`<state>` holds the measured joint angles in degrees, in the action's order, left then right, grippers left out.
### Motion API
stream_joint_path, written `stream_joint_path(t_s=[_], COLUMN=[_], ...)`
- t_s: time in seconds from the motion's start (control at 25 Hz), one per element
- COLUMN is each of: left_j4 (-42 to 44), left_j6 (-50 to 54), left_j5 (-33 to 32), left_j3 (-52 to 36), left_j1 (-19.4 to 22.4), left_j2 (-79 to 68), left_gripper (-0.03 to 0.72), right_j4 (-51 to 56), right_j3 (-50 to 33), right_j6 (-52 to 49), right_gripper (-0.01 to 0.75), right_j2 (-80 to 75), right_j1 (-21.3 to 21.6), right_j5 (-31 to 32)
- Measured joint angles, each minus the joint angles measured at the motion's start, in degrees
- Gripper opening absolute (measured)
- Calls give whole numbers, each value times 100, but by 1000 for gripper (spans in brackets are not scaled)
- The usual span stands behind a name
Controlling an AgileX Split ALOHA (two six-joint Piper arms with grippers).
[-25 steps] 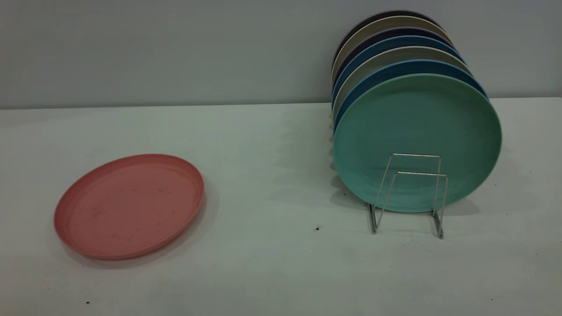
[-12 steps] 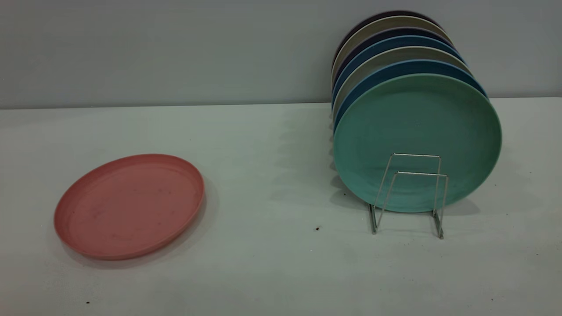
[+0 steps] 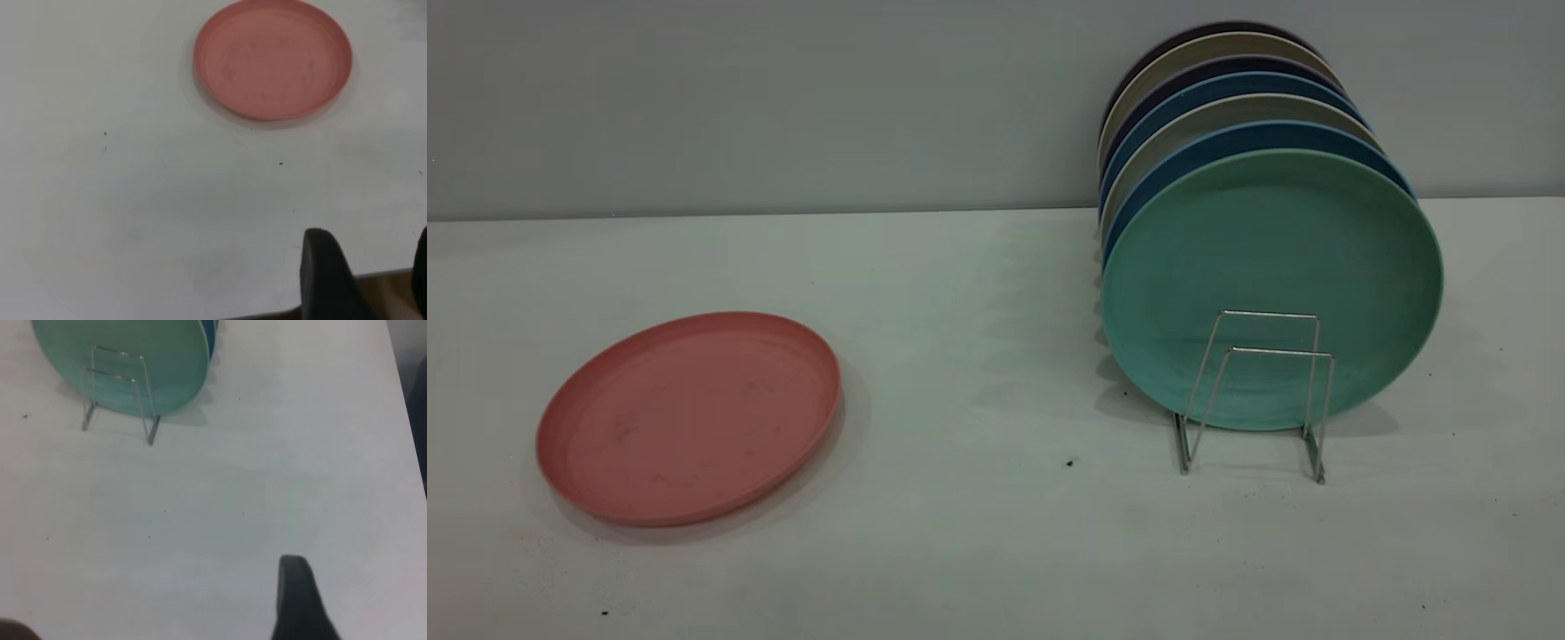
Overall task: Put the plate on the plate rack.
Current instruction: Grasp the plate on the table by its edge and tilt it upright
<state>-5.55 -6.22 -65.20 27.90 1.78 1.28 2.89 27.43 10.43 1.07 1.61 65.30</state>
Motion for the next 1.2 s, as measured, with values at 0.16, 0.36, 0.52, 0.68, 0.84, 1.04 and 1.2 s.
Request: stream_joint_path(t_s=[0.16, 0.36, 0.52, 0.68, 0.84, 1.04, 1.2], left_j4=[0, -244, -429, -585, -788, -1905, -3198], left_j6=[-5, -10, 42, 104, -112, -1245, -2612], left_j5=[0, 241, 497, 1061, 1545, 2568, 3084], left_j3=[0, 50, 63, 172, 326, 423, 558], left_j1=[0, 0, 0, 0, 0, 0, 11], left_j2=[0, -26, -692, -1932, -3543, -5706, -7405], left_gripper=[356, 356, 356, 356, 356, 356, 356], right_j4=[0, 28, 423, 1157, 1824, 2348, 2536], right_j3=[0, 81, 267, 339, 349, 349, 349], right_j6=[0, 26, 46, 406, 1095, 1818, 2170], right_gripper=[471, 471, 471, 471, 471, 471, 471], right_j2=[0, -48, -627, -1637, -2743, -3835, -4285], right_j1=[0, 0, 0, 0, 0, 0, 0], right_j5=[0, -195, -723, -1163, -1472, -1841, -2024])
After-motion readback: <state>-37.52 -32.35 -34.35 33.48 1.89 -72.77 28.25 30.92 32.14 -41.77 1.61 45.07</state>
